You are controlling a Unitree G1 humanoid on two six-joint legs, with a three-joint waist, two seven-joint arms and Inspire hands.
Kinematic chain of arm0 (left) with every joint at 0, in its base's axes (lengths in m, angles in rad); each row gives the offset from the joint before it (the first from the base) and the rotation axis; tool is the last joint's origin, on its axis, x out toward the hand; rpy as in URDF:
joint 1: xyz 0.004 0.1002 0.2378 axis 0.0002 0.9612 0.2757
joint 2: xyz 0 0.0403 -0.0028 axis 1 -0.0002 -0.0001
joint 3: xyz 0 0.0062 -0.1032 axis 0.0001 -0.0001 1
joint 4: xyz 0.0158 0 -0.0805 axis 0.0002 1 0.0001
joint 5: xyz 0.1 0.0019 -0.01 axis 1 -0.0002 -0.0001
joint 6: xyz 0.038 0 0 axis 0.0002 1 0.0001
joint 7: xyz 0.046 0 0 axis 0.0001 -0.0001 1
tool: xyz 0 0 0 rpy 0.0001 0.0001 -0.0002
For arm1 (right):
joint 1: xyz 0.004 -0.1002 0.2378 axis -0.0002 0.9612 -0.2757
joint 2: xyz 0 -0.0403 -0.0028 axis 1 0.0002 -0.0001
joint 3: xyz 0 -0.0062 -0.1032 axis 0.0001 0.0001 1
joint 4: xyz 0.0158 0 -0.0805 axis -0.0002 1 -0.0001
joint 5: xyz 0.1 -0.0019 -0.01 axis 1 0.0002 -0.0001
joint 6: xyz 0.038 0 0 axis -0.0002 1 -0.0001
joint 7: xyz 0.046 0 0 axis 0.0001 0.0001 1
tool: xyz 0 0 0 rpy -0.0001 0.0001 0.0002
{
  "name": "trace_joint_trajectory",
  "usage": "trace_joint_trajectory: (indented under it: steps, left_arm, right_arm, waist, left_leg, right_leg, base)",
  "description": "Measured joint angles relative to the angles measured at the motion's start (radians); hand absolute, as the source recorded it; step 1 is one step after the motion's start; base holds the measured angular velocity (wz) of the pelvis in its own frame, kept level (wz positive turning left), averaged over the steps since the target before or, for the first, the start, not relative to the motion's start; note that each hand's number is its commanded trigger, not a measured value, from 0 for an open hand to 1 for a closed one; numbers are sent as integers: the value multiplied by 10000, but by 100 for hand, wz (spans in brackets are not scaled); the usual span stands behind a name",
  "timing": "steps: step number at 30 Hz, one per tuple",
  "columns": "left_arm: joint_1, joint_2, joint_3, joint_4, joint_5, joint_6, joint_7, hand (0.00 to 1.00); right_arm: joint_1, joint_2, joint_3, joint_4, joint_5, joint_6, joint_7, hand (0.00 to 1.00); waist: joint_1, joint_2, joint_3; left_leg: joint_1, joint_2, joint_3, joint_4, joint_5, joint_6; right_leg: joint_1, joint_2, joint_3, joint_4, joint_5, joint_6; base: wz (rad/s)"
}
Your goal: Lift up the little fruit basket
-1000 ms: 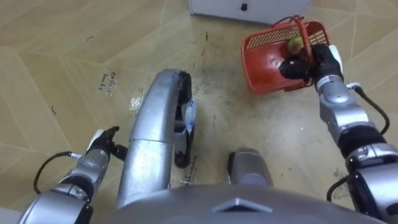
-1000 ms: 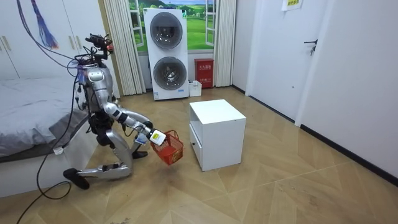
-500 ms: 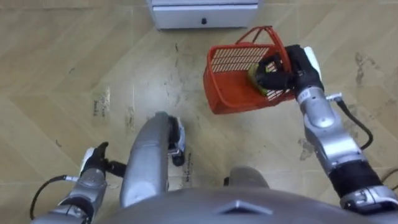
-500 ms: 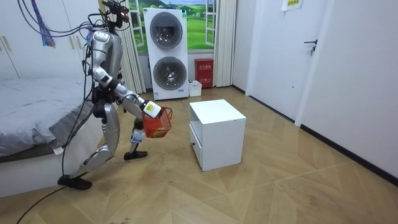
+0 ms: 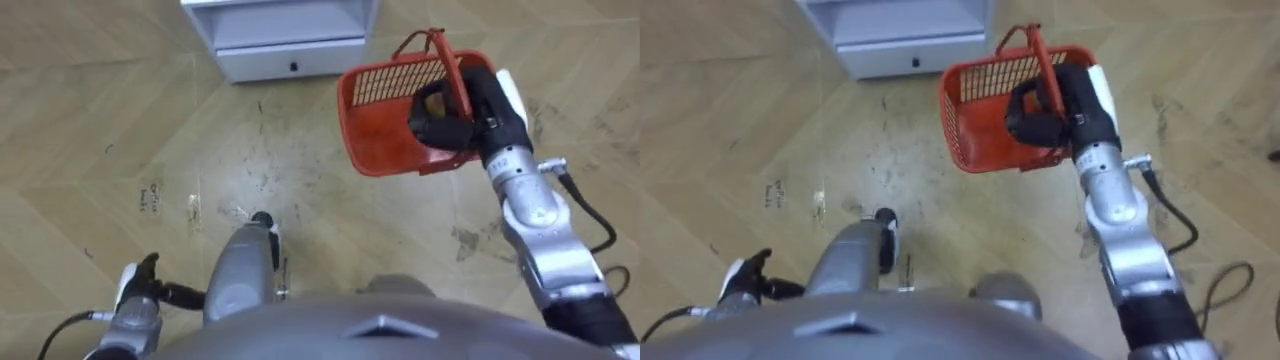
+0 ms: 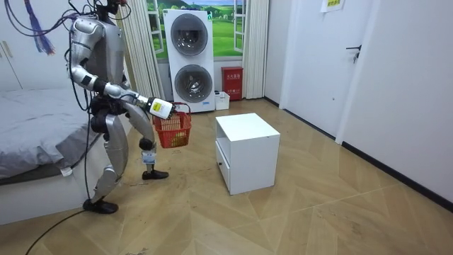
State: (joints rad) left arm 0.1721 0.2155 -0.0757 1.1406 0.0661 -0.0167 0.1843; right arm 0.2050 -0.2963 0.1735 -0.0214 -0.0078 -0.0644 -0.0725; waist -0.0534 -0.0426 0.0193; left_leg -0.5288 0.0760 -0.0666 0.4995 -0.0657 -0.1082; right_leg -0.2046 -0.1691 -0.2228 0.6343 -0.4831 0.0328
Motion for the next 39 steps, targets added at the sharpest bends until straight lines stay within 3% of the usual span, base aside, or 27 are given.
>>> trace_joint_trajectory:
  steps: [3, 5, 6, 8, 12, 16, 18, 21, 24, 25, 27, 29, 31, 33, 34, 36, 39]
  left_arm:
    - [7, 3, -57, -171, 192, 73, -103, 0]
    - [3, 76, -49, -507, 291, 218, -191, 0]
    - [10, 100, -49, -529, 347, 218, -191, 0]
    - [181, 192, -51, -508, 378, 216, -191, 0]
    - [532, 189, -57, -504, 472, 334, -238, 0]
    - [552, 197, -38, -475, 468, 328, -231, 0]
    - [523, 192, -47, -482, 468, 328, -261, 0]
    - [374, 188, -47, -478, 464, 325, -418, 0]
    - [52, 155, -34, -538, 469, 293, -462, 0]
    - [-66, 155, -33, -539, 467, 262, -461, 0]
    - [-181, 166, -7, -575, 461, 215, -427, 0]
    - [-282, 179, -26, -593, 328, 211, -351, 0]
    - [-267, 184, -52, -646, 319, 210, -338, 0]
    - [-282, 200, -74, -841, 243, 152, -217, 0]
    - [-329, 177, -78, -816, 240, 70, -182, 0]
    - [-370, 109, -79, -791, 246, -121, -183, 0]
    - [-263, 31, -171, -789, 249, -300, -181, 0]
  right_arm:
    - [201, -172, -129, 164, 307, -9, 48, 100]
    - [214, -60, -350, 168, 393, -17, 273, 100]
    - [224, 0, -364, 151, 388, -21, 337, 100]
    - [230, 207, -360, 136, 374, -23, 651, 100]
    - [232, 228, -466, -58, 378, -25, 781, 100]
    - [250, 245, -479, -505, 379, -23, 1202, 100]
    - [230, 243, -472, -518, 377, -13, 1306, 100]
    - [194, 244, -457, -518, 363, 2, 1317, 100]
    - [122, 244, -477, -516, 452, 2, 1324, 100]
    - [76, 250, -476, -514, 453, 2, 1342, 100]
    - [65, 296, -476, -514, 471, 1, 1356, 100]
    - [36, 463, -428, -480, 394, 2, 1370, 100]
    - [30, 659, -376, -429, 391, 5, 1397, 100]
    - [-57, 702, -328, -433, 456, 7, 1400, 100]
    - [-59, 708, -328, -433, 397, 16, 1377, 100]
    - [-54, 768, -249, -432, 326, 34, 1387, 100]
    - [-65, 819, -134, -431, 263, 101, 1337, 100]
  waist:
    - [-26, -41, 15]
    - [14, -163, -56]
    - [20, -204, -92]
    - [194, -565, -22]
    - [241, -663, -50]
    - [348, -513, -52]
    - [381, -367, -111]
    - [394, -304, -125]
    - [437, -309, -140]
    - [512, -348, -123]
    - [613, -358, -112]
    - [598, -269, -65]
    - [675, -87, -75]
    - [802, -43, -69]
    - [885, -8, -47]
    - [884, 103, -13]
    - [918, 156, -29]
  left_leg:
    - [344, -59, 1043, -411, 216, 192]
    - [468, -173, 1679, -920, 543, 557]
    - [571, -184, 1698, -955, 568, 590]
    - [769, -188, 1777, -832, 528, 654]
    - [1088, -211, 1891, -668, 145, 722]
    - [1182, -205, 2365, -263, -294, 923]
    - [1263, -207, 2760, -4, -635, 1105]
    - [1384, -247, 3085, 174, -935, 1322]
    - [1634, -730, 3182, 148, -1291, 1670]
    - [1814, -933, 3288, 156, -1421, 1828]
    - [2096, -1216, 3340, 178, -1690, 2032]
    - [2657, -1398, 3196, 103, -1942, 2267]
    - [3061, -1391, 3036, -209, -2040, 2352]
    - [3309, -1350, 2924, -512, -2042, 2404]
    - [3497, -1295, 2836, -699, -2040, 2415]
    - [3856, -1198, 2575, -1066, -2041, 2416]
    - [4260, -1209, 2435, -1476, -2040, 2402]
  right_leg:
    - [499, 120, -7, -217, 37, -69]
    - [891, 318, -6, -738, 97, -180]
    - [1009, 344, 13, -894, 123, -225]
    - [1583, 445, 28, -1595, 332, -249]
    - [2261, 505, -15, -2457, 626, -71]
    - [2509, 353, 43, -2545, 621, -44]
    - [2576, 211, 107, -2285, 554, 93]
    - [2561, -76, 298, -1696, 480, 234]
    - [2192, -653, 452, -335, 593, 585]
    - [1831, -923, 637, 612, 797, 738]
    - [1262, -1300, 821, 2017, 1498, 578]
    - [799, -1479, 1019, 3403, 3206, 119]
    - [496, -1356, 1147, 3945, 3979, 144]
    - [-136, -1117, 1118, 4328, 3401, 292]
    - [-481, -807, 1028, 4106, 2945, 295]
    - [-892, -164, 913, 2615, 2409, 319]
    - [-807, 299, 915, 70, 2426, 295]
  base:
    - [30]
    - [29]
    - [20]
    - [3]
    - [-1]
    - [-10]
    - [-5]
    - [2]
    - [13]
    - [0]
    - [7]
    - [15]
    - [3]
    - [8]
    - [11]
    - [23]
    - [21]
